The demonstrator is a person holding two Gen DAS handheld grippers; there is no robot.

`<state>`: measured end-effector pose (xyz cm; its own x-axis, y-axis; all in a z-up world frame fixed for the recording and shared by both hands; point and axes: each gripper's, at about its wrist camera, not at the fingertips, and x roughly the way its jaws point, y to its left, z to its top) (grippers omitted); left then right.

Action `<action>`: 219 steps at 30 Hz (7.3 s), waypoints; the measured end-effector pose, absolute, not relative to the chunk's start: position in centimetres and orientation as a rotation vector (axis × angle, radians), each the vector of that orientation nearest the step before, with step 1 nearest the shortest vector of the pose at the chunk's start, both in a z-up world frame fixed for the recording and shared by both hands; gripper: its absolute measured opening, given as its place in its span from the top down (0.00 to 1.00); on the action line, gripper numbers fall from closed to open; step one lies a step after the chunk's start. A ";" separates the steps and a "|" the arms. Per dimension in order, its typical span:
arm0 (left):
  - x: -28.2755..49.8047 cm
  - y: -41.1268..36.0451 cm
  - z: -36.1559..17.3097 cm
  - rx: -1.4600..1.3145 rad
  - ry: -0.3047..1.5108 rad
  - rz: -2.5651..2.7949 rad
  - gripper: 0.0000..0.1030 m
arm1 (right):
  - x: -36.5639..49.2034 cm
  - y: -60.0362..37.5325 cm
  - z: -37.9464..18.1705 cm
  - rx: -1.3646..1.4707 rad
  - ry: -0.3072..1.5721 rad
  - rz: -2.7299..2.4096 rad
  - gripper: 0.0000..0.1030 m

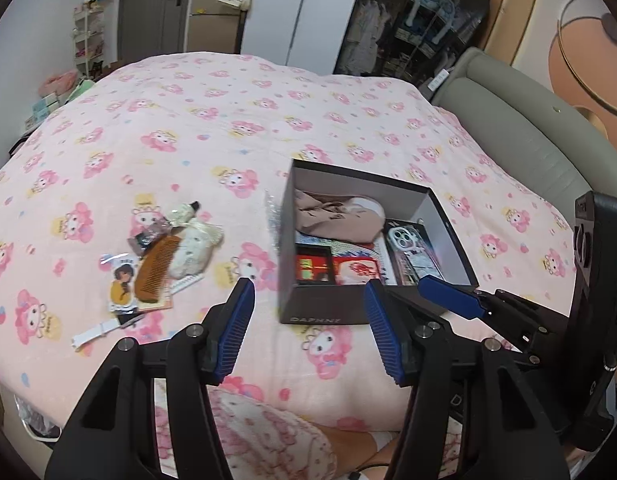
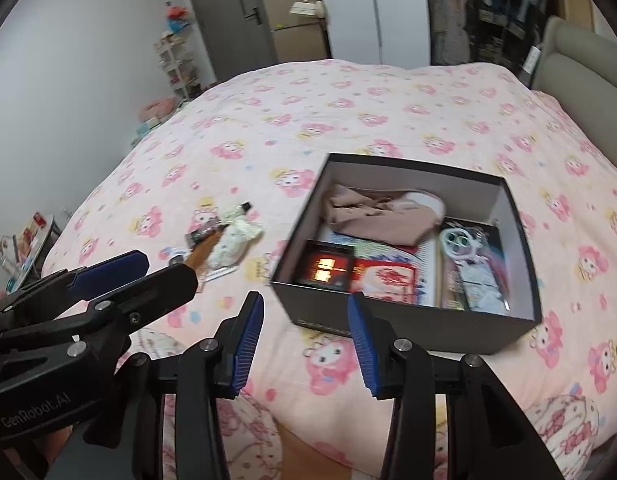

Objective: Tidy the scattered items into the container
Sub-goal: 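Move the right gripper over the loose items on the bedspread, then grasp the two printed sticker cards with the right gripper, then carry the sticker cards with the right gripper over the box, then lower the cards into the box and open the right gripper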

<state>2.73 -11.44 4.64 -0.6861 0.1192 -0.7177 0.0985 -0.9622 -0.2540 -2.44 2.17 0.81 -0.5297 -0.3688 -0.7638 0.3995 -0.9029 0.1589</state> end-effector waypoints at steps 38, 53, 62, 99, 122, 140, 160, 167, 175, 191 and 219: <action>1.8 -37.7 -15.7 -1.630 -1.214 2.731 0.46 | -11.9 -19.2 -16.1 1.550 0.276 -1.920 0.62; -1.0 -37.9 -18.2 -1.670 -1.352 2.528 0.92 | -14.2 -19.9 -18.4 1.593 0.069 -1.772 0.70; 2.0 -35.3 -16.4 -1.699 -1.246 2.485 0.72 | -11.3 -16.8 -16.5 1.590 0.057 -1.717 0.71; 0.8 -20.9 -2.3 -1.384 -0.908 2.620 0.81 | -6.6 -2.5 -5.5 1.370 -0.199 -2.015 0.82; -1.9 -0.2 8.8 -1.255 -0.449 2.498 0.81 | -0.6 16.5 5.2 1.223 -0.340 -2.471 0.82; -2.7 0.2 18.0 -1.165 -0.333 2.592 0.81 | -1.7 15.3 12.9 1.153 -0.261 -2.516 0.80; -18.7 -4.0 -1.1 -1.426 -0.541 2.427 0.81 | -18.8 14.6 -3.4 1.500 -0.305 -2.302 0.80; -19.9 -3.2 -8.4 -1.635 -0.452 2.365 0.81 | -20.3 14.6 -9.9 1.656 -0.341 -2.187 0.80; -20.0 -2.6 -10.7 -1.684 -0.400 2.351 0.81 | -20.6 15.4 -12.4 1.735 -0.373 -2.152 0.80; -23.7 -3.0 -9.6 -1.744 -0.235 2.426 0.70 | -24.6 15.3 -10.3 1.668 -0.193 -2.324 0.67; -22.8 -3.1 -12.5 -1.869 -0.560 2.111 0.70 | -20.9 14.4 -10.9 1.680 -0.177 -2.199 0.75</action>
<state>-22.84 -3.09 -12.49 -0.1343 0.4425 -0.8867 0.0550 -0.8901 -0.4525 -20.88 14.41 -10.88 -0.2234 -0.3607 -0.9055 0.2110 -0.9249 0.3163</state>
